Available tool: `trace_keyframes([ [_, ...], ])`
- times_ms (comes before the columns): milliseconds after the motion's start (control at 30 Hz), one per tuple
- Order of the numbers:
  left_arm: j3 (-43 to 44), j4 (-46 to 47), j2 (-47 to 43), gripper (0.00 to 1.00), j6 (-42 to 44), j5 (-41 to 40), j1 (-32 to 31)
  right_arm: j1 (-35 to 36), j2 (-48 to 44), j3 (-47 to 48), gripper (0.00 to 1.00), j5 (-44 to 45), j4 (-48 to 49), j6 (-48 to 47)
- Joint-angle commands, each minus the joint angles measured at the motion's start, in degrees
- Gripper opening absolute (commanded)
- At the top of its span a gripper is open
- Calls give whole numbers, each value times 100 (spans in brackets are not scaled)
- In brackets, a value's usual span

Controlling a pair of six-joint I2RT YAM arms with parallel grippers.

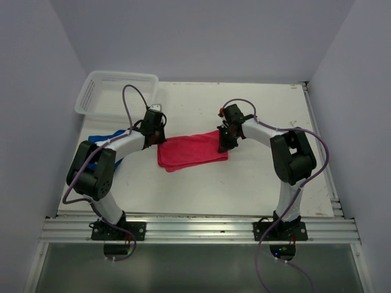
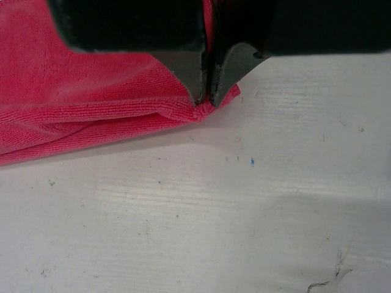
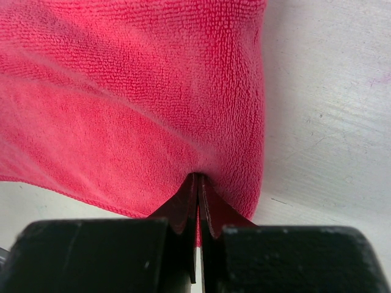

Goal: Roll the towels
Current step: Fold the towel

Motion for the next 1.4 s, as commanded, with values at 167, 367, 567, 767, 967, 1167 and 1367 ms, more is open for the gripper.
trace_keyframes([
  [167,-153,113,-450,0,-26,-474,52,-85,205,-47,0,224,-80,-204],
  [367,-250,69,-424,1,-8,-685,52,-85,249,-30,0,154,-54,-195],
  [567,-258,192,-344,27,18,-492,43,-85,127,84,1,-213,-10,-256],
  [767,-215,139,-581,38,44,-465,43,-85,-286,129,17,-812,104,-265],
  [967,-188,-168,-942,43,80,-668,43,-94,-577,461,25,-980,-141,-195],
  [1167,-793,-21,-1486,45,-157,-89,43,-199,-419,1050,14,-638,-265,-11],
  [1367,-1786,411,-1988,45,-518,422,-299,-278,178,1683,0,-453,-256,121],
])
